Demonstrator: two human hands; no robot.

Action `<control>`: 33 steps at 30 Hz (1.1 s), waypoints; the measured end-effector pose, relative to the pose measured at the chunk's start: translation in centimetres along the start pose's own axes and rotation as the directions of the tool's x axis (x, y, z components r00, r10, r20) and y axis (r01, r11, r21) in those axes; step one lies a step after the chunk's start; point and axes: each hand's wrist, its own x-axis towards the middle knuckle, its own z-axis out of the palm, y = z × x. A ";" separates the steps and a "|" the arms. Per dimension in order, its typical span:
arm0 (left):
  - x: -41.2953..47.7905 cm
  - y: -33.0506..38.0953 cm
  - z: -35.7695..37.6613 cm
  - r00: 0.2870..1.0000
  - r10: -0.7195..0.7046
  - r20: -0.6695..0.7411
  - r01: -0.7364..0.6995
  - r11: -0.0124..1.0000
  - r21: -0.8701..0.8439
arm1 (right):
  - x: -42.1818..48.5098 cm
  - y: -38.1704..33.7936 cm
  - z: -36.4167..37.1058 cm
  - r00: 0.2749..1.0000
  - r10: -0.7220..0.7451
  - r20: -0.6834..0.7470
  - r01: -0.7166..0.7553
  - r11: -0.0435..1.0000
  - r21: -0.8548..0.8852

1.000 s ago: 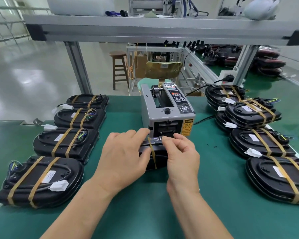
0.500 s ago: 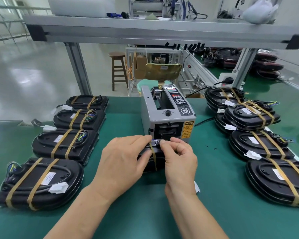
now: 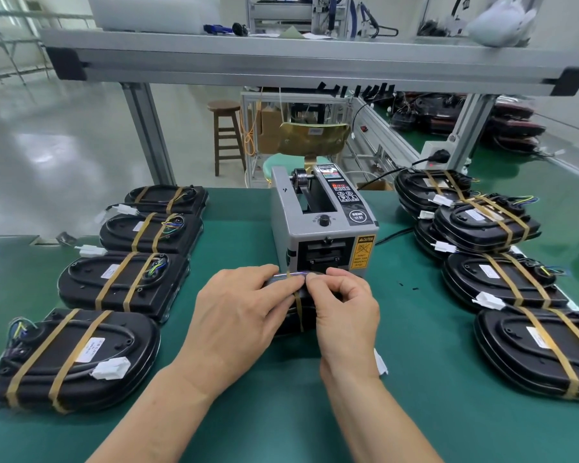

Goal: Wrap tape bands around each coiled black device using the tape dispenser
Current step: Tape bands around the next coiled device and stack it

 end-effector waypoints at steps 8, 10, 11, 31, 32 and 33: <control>0.1 0.0 -0.1 0.999 0.025 -0.025 -0.024 0.999 0.033 | 0.2 0.5 -0.5 0.994 -0.096 -0.049 0.089 0.989 -0.122; 0.0 0.0 0.0 0.999 0.030 -0.036 -0.028 0.999 0.046 | 0.5 0.3 -0.6 0.994 -0.089 -0.071 0.079 0.989 -0.127; -0.1 -0.1 0.0 0.999 0.032 -0.038 -0.030 0.998 0.053 | 0.6 0.2 -0.5 0.995 -0.082 -0.056 0.073 0.988 -0.139; 2.8 1.8 0.6 0.979 -0.040 0.200 0.028 0.997 0.066 | 6.4 -0.3 -1.8 0.990 0.140 0.025 -0.137 0.986 -0.097; 3.1 1.9 0.8 0.977 -0.070 0.201 0.057 0.996 0.069 | 6.4 -0.4 -1.6 0.987 0.155 0.035 -0.150 0.982 -0.113; 3.4 2.0 1.0 0.975 -0.086 0.204 0.071 0.994 0.080 | 6.5 -0.6 -1.4 0.984 0.172 0.038 -0.167 0.979 -0.117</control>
